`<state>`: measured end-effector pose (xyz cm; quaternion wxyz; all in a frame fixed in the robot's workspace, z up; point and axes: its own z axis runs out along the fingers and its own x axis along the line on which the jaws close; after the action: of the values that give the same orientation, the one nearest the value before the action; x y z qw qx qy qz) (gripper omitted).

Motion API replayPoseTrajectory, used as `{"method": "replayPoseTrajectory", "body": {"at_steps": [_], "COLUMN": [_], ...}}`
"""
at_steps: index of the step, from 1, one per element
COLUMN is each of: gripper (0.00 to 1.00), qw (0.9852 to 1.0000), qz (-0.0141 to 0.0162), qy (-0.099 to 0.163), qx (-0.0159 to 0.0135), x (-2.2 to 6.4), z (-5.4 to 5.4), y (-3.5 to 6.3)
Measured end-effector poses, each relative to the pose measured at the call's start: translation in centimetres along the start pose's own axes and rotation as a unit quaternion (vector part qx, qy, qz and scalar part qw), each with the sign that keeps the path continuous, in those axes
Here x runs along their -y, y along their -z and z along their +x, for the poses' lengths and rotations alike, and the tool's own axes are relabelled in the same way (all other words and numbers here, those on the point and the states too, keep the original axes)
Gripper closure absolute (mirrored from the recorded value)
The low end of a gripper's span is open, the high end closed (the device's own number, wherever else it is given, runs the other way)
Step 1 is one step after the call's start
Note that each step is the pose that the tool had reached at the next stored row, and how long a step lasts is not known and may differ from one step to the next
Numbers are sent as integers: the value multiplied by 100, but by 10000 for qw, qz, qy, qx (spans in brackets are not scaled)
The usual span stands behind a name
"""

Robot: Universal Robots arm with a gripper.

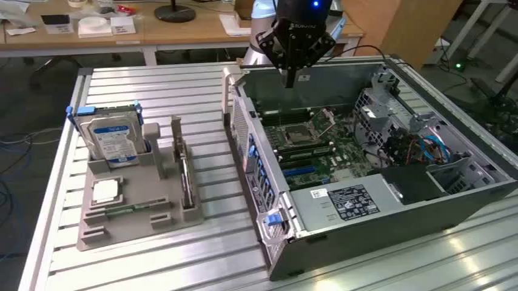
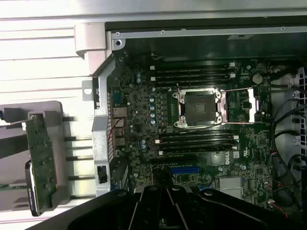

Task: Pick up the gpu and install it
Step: 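Reach for the gpu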

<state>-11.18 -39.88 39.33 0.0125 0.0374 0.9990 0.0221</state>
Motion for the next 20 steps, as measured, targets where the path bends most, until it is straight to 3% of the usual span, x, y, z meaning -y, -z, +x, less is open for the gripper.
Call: {"method": "replayPoseTrajectory", "body": {"at_steps": [20], "gripper": [89], "qw": [10000], "qz": [0], "qy": [0], "qx": [0], "x": [11], "z": [153], "y": [4]}}
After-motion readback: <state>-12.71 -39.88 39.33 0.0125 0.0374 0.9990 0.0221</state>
